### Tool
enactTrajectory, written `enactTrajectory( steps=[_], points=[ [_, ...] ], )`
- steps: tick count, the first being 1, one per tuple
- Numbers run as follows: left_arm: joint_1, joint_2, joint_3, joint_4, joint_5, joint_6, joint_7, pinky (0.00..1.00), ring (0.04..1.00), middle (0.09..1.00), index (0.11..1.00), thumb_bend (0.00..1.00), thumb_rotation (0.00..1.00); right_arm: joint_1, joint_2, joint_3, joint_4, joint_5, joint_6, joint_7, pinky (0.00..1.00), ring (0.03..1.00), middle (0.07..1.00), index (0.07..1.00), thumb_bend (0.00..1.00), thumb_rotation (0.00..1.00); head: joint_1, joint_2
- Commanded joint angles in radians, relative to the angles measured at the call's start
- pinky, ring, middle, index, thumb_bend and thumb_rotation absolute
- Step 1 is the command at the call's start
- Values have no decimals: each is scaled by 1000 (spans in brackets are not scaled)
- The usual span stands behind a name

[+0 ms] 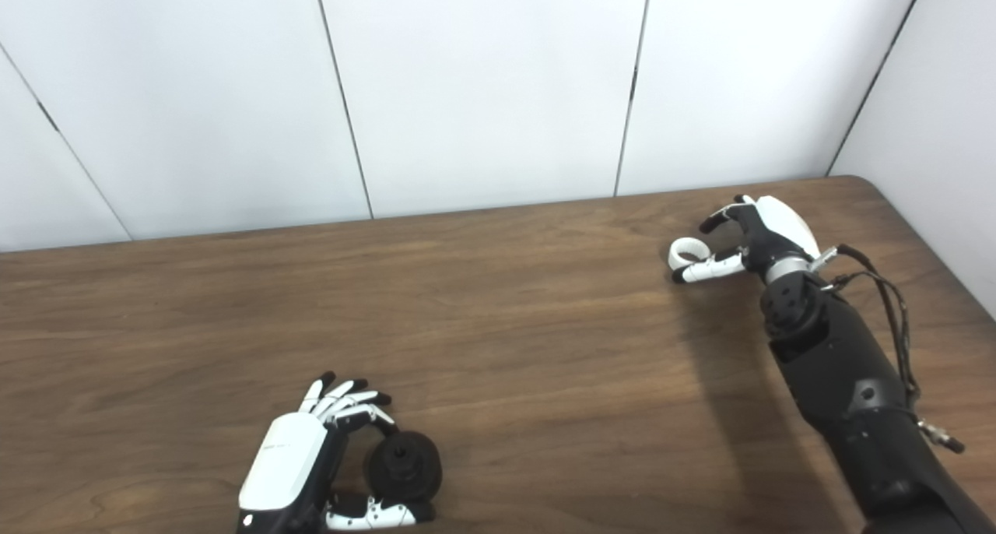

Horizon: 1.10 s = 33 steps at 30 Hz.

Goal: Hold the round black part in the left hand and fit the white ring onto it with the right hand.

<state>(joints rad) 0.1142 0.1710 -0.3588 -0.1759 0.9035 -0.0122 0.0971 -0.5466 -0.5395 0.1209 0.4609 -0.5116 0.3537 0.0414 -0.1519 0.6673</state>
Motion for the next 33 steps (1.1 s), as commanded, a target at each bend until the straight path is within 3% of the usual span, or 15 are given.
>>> enactTrajectory(
  steps=[1,14,33],
  points=[
    [19,11,-2,11,9,4,-7,1000,893,776,484,523,50,-53,-41,0,-4,-15,-4,-5,909,1000,950,662,879,256,-1,2],
    [18,8,-4,9,17,7,-9,1000,891,775,484,523,51,-54,-31,16,-8,-23,10,-5,958,997,921,648,881,270,0,6],
    [21,6,-5,-3,24,13,-13,1000,890,775,485,523,52,-55,-19,11,8,-13,0,-21,917,979,919,640,871,231,3,8]
  ],
)
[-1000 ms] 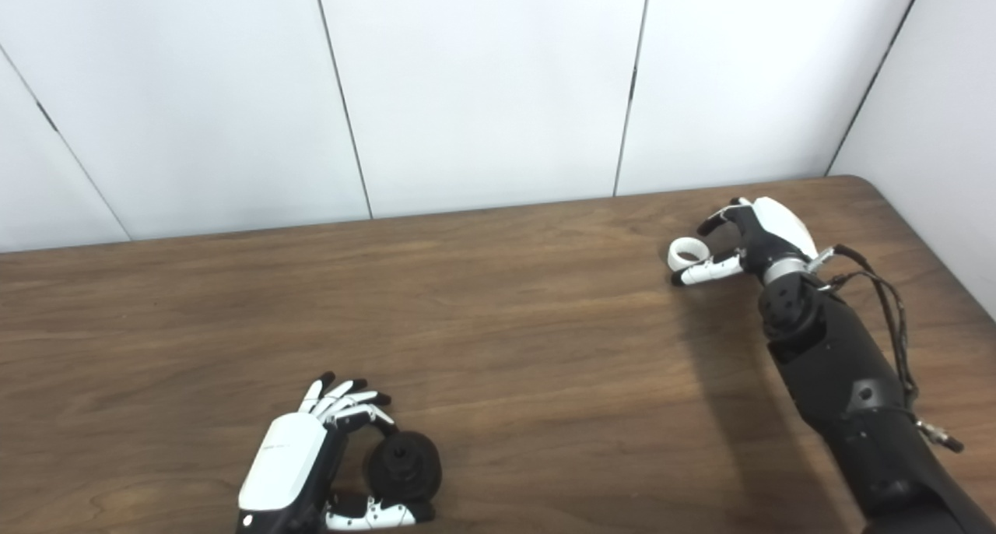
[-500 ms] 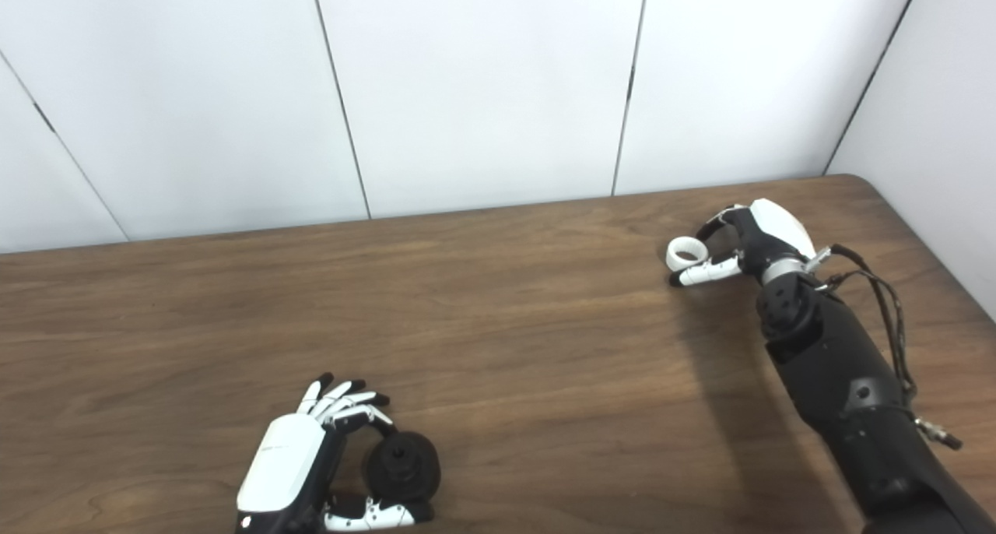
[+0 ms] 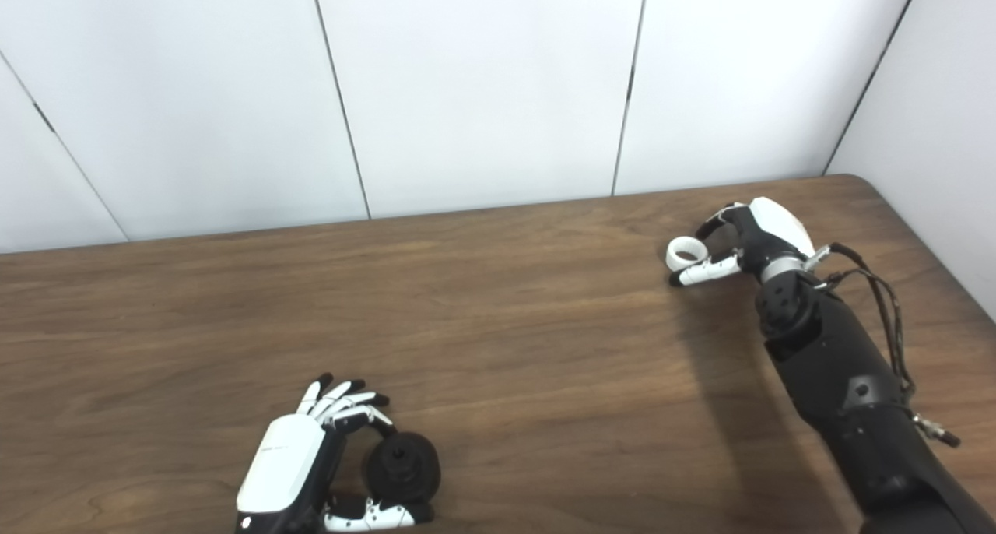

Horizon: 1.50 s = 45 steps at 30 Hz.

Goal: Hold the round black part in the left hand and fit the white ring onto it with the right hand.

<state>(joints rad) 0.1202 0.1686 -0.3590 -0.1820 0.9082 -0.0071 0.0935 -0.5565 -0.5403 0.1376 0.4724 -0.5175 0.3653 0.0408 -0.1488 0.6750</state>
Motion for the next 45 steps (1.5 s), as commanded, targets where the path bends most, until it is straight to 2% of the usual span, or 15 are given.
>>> enactTrajectory(
  steps=[1,12,13,14,16,23,29,32,38,43,45],
  points=[
    [15,9,-5,2,20,8,-9,1000,890,774,485,523,52,-45,-17,-7,-5,-5,-11,-21,916,979,919,640,871,233,0,3],
    [17,6,-8,-2,28,9,-8,1000,890,773,484,523,51,-38,-12,-9,-16,1,-34,-37,970,978,883,584,866,201,3,6],
    [16,6,-9,0,31,7,-5,1000,887,770,484,523,51,-38,-11,-10,-13,2,-38,-39,988,975,870,528,665,169,3,6],
    [16,6,-9,0,32,8,-5,1000,886,769,484,523,52,-38,-9,-10,-10,3,-43,-43,994,974,861,509,597,157,3,6],
    [16,6,-9,-1,31,11,-8,1000,889,772,484,523,52,-38,-8,-9,-5,5,-51,-51,999,961,837,491,540,146,3,6],
    [16,6,-8,-3,29,11,-9,1000,891,772,484,523,51,-35,-9,4,1,-8,-83,-65,995,888,766,483,523,130,3,7],
    [18,6,-8,-9,30,13,-14,1000,892,774,484,523,52,-27,-6,4,-9,1,-83,-60,903,876,776,484,522,128,4,11],
    [18,6,-7,-9,30,13,-14,1000,892,774,484,523,52,-24,-6,4,-11,0,-80,-61,934,882,772,484,522,127,4,11],
    [19,3,-9,-11,29,17,-17,1000,897,778,484,523,51,-11,-17,10,-23,-3,-89,-52,926,900,776,485,522,128,7,11],
    [17,3,-13,-3,37,14,-4,1000,891,772,484,524,52,21,-34,2,-100,11,-109,-27,989,900,781,485,522,128,9,11],
    [15,3,-13,-2,34,13,-4,1000,889,771,484,523,52,36,-37,-5,-147,18,-110,-13,980,902,792,485,522,129,7,13]
  ],
)
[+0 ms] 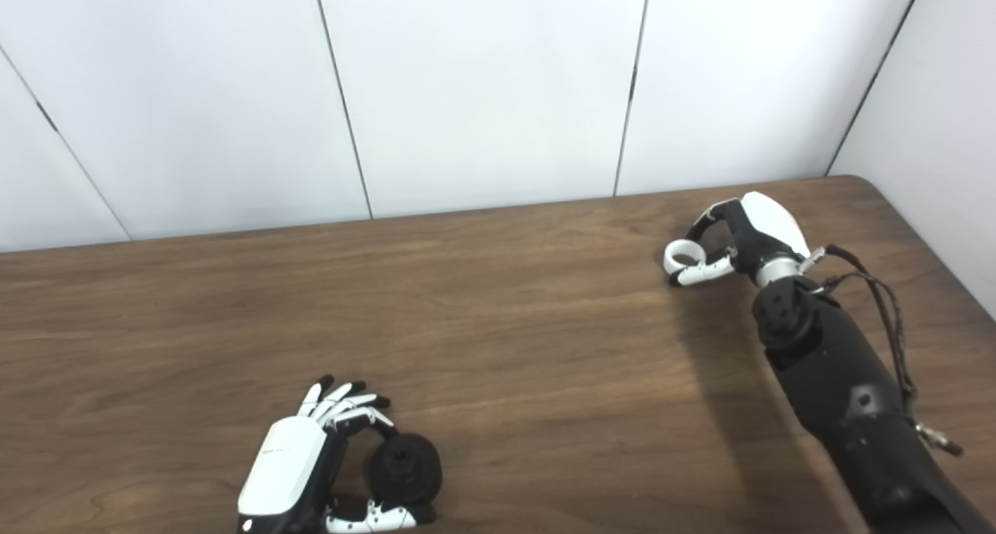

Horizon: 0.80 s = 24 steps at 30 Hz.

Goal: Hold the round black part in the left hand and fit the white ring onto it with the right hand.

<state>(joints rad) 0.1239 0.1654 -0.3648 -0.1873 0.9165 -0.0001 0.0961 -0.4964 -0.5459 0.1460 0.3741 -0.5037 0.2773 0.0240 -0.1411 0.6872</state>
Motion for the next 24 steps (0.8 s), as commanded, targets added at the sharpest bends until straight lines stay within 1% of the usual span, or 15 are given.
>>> enactTrajectory(
  steps=[1,4,8,10,14,15,18,24],
  points=[
    [11,6,-7,3,25,6,-6,1000,888,771,484,523,52,-13,-33,-15,-83,4,-11,17,982,906,796,485,522,129,-1,1],
    [9,7,-7,5,26,6,-7,1000,888,770,484,523,52,16,-38,-15,-187,-6,20,60,995,917,813,485,523,132,1,1],
    [7,5,-7,3,26,12,-13,1000,888,770,485,523,52,57,-29,-11,-328,-18,59,113,995,913,815,485,524,133,14,7],
    [7,5,-7,3,26,14,-14,1000,891,772,484,523,52,75,-26,-3,-392,-23,68,142,965,912,813,485,523,132,19,9],
    [5,2,-7,5,23,14,-9,1000,889,770,484,523,52,115,-15,34,-569,-46,125,235,909,921,818,484,523,132,31,20],
    [5,1,-7,4,22,14,-9,1000,889,770,484,523,52,121,-14,41,-594,-53,135,249,912,919,819,484,524,133,31,20],
    [4,-1,-8,0,23,18,-14,1000,888,770,484,523,52,144,8,64,-700,-74,184,315,913,921,821,484,524,134,43,32],
    [-4,-6,-11,3,35,21,-14,1000,885,767,484,524,54,188,95,69,-849,-123,192,429,885,928,821,484,524,133,60,55]
  ],
)
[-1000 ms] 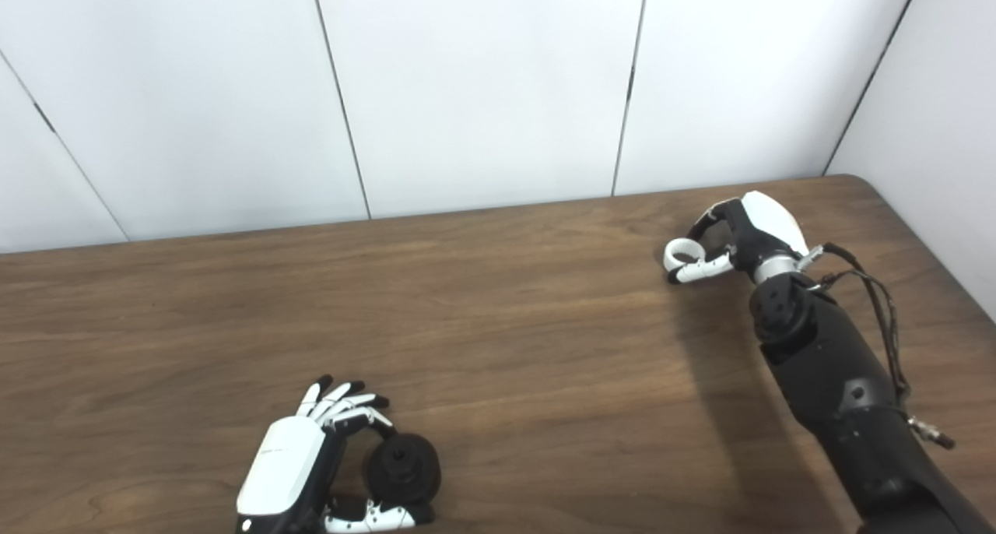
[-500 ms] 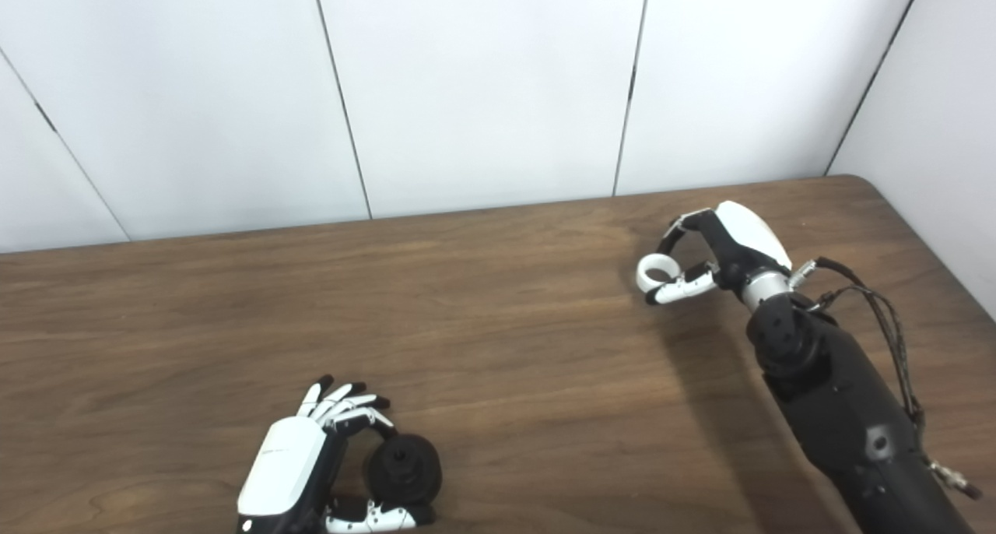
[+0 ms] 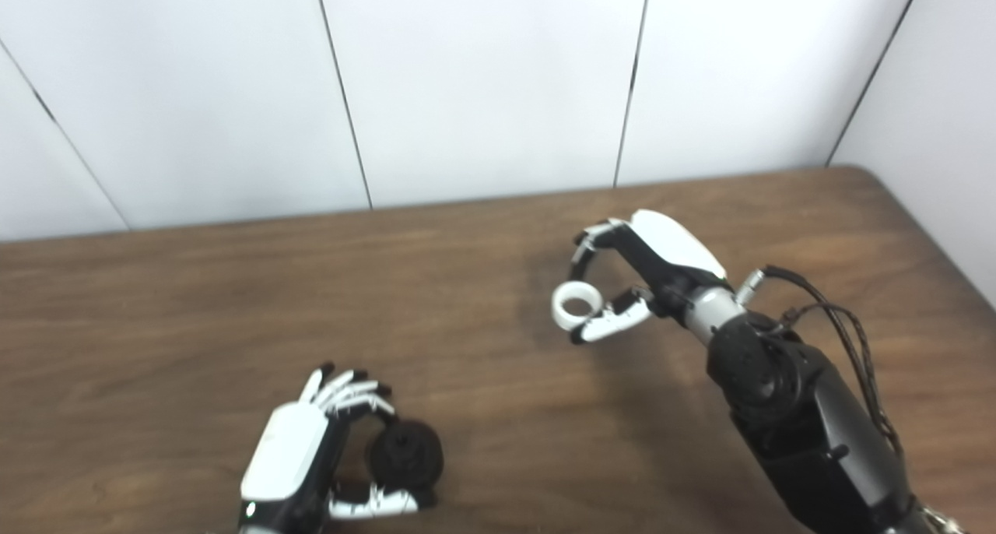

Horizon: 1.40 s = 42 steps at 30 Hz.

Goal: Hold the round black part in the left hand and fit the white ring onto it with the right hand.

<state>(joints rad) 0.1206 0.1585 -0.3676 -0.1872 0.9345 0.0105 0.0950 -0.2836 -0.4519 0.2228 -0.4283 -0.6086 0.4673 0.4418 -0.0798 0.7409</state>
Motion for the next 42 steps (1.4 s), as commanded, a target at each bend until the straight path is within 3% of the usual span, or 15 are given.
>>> enactTrajectory(
  steps=[1,14,25,42],
  points=[
    [-2,-1,-8,3,18,11,-13,1000,885,767,484,524,54,-20,15,-4,-64,-29,2,25,875,928,821,484,524,134,1,3],
    [-13,-14,-25,-13,46,40,-31,1000,886,770,485,524,56,-10,114,55,-157,-47,-15,109,920,936,826,483,524,134,47,48],
    [-16,-28,-43,-29,65,66,-47,1000,891,774,485,524,57,-11,155,113,-173,-53,-12,128,997,942,829,483,524,135,94,78],
    [-24,-54,-61,-47,110,102,-70,1000,891,774,485,524,57,-2,188,167,-149,-48,-38,138,992,957,832,483,524,132,135,114]
  ],
)
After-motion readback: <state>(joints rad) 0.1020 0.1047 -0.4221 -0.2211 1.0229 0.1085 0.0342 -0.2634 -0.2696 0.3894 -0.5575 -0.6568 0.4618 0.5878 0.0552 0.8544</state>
